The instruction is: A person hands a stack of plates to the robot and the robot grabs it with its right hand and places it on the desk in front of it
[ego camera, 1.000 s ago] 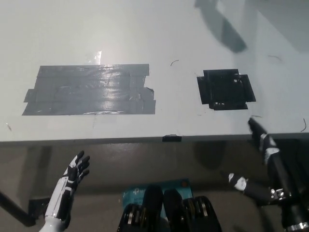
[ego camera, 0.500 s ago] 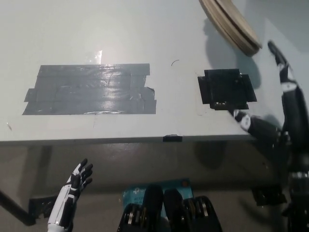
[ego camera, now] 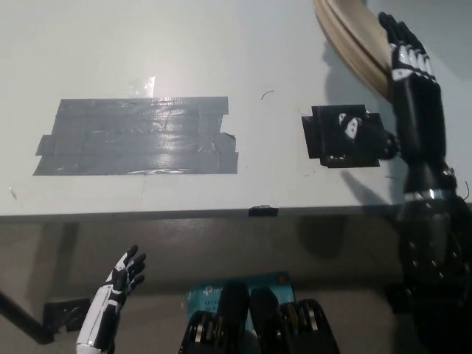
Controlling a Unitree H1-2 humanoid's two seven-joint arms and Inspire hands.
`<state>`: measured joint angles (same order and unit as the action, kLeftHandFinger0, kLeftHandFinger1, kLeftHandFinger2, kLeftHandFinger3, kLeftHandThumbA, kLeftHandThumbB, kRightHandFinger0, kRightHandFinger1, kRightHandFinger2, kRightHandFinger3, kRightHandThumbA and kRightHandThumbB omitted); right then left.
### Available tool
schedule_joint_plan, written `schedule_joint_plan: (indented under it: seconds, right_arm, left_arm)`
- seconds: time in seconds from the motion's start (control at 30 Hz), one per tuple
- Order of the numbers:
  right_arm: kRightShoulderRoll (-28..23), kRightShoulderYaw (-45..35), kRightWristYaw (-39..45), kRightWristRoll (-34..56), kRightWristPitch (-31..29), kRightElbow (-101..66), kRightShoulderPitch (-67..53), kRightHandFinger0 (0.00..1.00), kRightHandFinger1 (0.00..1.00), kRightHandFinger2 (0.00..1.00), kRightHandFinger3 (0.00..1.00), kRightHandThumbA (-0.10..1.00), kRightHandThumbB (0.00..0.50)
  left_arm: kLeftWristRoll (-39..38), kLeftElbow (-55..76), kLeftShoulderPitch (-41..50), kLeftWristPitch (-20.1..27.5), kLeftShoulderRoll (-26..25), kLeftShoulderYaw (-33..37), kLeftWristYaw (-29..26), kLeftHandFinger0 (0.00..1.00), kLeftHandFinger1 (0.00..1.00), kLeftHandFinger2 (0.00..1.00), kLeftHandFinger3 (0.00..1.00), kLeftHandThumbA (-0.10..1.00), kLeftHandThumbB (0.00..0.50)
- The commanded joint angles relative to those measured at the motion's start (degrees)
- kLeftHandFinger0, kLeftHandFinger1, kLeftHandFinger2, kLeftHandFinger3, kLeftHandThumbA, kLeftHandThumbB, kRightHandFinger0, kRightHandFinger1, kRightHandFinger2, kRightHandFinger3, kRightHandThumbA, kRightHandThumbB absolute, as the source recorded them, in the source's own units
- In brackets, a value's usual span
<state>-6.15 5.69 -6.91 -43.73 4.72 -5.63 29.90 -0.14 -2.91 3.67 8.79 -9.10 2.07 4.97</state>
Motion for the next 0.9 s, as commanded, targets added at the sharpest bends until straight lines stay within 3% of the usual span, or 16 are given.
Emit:
schedule_joint_plan:
  seconds: [0.0, 0.2, 0.37, 0.57, 0.7, 0.83, 0.87]
  right_arm:
    - [-0.9, 1.3, -4.1, -6.3, 2.0, 4.4, 5.6, 1.0, 1.0, 1.0, 1.0, 0.89, 0.362]
    - [-2.6, 2.6, -4.7, -8.3, 3.1, 10.7, 9.2, 1.0, 1.0, 1.0, 1.0, 0.9, 0.377]
    - [-3.1, 3.6, -6.9, -10.4, 4.8, 15.5, 11.9, 1.0, 1.0, 1.0, 1.0, 0.85, 0.423]
    - [-3.8, 4.5, -9.2, -12.1, 6.9, 20.3, 14.4, 1.0, 1.0, 1.0, 1.0, 0.85, 0.424]
    - [-3.6, 4.3, -10.8, -12.1, 8.0, 22.1, 15.5, 1.0, 1.0, 1.0, 1.0, 0.75, 0.449]
    - [-4.3, 5.1, -13.2, -13.7, 9.3, 25.3, 16.4, 1.0, 1.0, 1.0, 1.0, 0.55, 0.471]
    - [-4.3, 5.2, -13.8, -13.7, 9.3, 25.8, 16.5, 1.0, 1.0, 1.0, 1.0, 0.55, 0.466]
  left_arm:
    - [0.3, 1.5, -0.4, 1.6, -0.5, 0.0, 0.7, 1.0, 1.0, 1.0, 1.0, 1.0, 0.257]
    - [0.6, 1.1, -0.9, 2.2, -0.6, 0.0, 0.6, 1.0, 1.0, 1.0, 1.0, 1.0, 0.251]
    - [0.3, 1.5, -0.9, 2.0, -0.5, -0.1, 0.7, 1.0, 1.0, 1.0, 1.0, 1.0, 0.246]
    - [0.3, 1.9, -1.3, 1.3, -0.7, -0.2, 0.6, 1.0, 1.0, 1.0, 1.0, 1.0, 0.277]
    - [0.5, 1.8, -1.4, 1.7, -0.7, -0.2, 0.5, 1.0, 1.0, 1.0, 1.0, 1.0, 0.265]
    - [0.6, 1.7, -1.5, 1.4, -0.8, -0.2, 0.6, 1.0, 1.0, 1.0, 1.0, 1.0, 0.265]
    - [0.6, 1.7, -1.5, 1.3, -0.8, -0.2, 0.6, 1.0, 1.0, 1.0, 1.0, 1.0, 0.265]
